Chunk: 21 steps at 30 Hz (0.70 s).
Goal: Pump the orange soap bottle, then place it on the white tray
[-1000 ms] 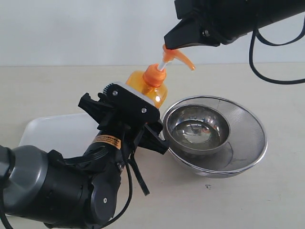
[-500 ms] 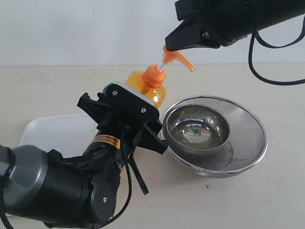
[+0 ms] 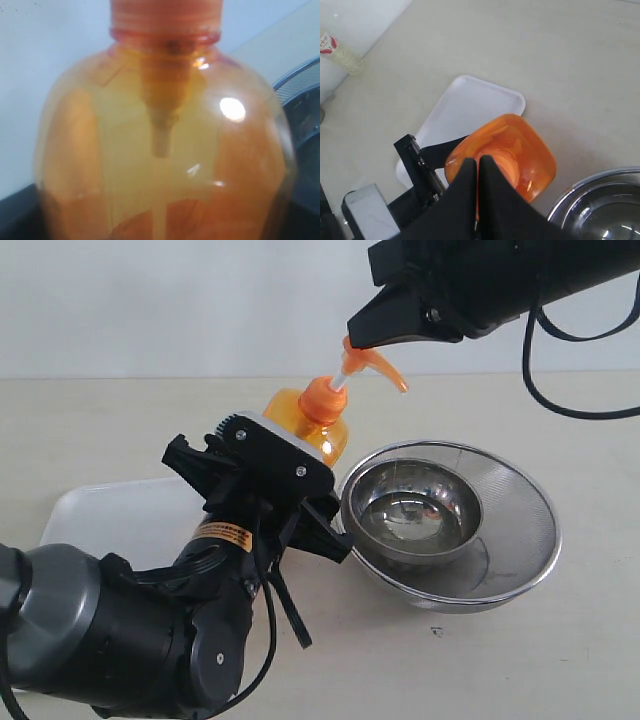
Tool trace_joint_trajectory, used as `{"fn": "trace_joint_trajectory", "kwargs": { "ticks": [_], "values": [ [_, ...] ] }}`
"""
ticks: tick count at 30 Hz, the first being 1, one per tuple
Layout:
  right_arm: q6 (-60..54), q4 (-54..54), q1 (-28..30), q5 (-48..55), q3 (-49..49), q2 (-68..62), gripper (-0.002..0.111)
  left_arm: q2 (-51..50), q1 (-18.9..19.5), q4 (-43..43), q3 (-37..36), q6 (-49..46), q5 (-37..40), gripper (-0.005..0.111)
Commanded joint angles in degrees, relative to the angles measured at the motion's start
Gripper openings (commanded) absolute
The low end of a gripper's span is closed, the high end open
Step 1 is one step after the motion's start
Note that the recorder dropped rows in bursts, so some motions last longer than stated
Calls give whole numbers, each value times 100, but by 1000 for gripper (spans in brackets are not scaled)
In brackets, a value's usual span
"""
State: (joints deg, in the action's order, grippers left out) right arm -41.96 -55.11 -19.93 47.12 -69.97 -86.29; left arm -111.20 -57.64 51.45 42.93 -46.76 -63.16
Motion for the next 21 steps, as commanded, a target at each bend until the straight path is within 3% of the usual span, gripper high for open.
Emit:
{"fn": "trace_joint_trajectory", "kwargs": {
  "ticks": [1, 13, 21],
  "values": [
    [-40, 461, 0, 338, 135, -290, 0, 82, -34, -395, 49, 200, -279, 5],
    [-116, 450, 0, 203, 124, -276, 0, 82, -34, -372, 49, 202, -279, 5],
    [-14, 568, 0, 251, 124, 534, 0, 82, -34, -324, 49, 218, -279, 5]
  ]
}}
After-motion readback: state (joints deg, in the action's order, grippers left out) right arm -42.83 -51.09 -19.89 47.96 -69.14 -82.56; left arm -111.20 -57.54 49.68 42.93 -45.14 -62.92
